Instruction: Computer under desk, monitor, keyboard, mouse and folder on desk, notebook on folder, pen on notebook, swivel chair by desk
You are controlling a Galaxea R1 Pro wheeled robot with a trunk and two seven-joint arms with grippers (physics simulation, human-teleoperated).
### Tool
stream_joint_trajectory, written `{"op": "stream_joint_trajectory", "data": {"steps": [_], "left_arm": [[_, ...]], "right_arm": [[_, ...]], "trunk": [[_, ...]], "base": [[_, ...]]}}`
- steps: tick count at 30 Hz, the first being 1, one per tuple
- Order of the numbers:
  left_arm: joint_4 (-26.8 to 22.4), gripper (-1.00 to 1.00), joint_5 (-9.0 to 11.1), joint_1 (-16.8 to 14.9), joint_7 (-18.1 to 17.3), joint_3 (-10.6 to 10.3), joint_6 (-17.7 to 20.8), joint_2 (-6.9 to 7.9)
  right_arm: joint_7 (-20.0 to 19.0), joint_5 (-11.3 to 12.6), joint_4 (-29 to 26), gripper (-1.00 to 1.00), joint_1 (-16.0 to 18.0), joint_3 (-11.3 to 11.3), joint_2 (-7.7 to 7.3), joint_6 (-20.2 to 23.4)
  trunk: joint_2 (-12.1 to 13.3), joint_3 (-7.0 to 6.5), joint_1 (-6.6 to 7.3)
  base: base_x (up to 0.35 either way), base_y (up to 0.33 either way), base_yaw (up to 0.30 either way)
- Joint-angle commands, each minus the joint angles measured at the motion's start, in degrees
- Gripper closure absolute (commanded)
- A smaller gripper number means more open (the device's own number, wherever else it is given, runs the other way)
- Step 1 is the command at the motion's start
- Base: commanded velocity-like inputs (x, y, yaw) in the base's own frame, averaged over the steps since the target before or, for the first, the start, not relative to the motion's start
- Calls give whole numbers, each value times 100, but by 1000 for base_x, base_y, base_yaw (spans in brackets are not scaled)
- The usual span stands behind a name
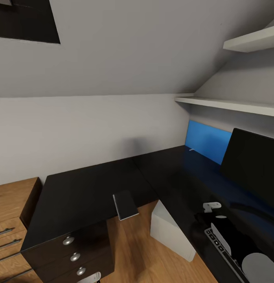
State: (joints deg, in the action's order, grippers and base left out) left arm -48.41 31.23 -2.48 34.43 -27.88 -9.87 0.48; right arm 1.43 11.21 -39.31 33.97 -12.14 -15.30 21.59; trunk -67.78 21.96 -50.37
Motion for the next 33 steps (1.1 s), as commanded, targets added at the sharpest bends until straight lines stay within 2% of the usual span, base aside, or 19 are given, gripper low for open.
{"op": "stream_joint_trajectory", "data": {"steps": [1, 9, 33], "left_arm": [[-2, -100, 59, -6, 31, -30, -41, 5], [-2, -100, 59, -6, 29, -17, -41, 5], [59, -100, 65, -6, 11, -42, -41, 14]], "right_arm": [[15, 47, -8, 100, 4, -26, -8, 16], [15, 48, -7, 100, 4, -25, -8, 3], [11, 41, -7, 100, 4, -33, -1, 7]], "trunk": [[-46, 25, -23], [-367, 169, -199], [-367, 169, -199]], "base": [[0, 0, 0], [0, 0, 0], [19, 0, 0]]}}
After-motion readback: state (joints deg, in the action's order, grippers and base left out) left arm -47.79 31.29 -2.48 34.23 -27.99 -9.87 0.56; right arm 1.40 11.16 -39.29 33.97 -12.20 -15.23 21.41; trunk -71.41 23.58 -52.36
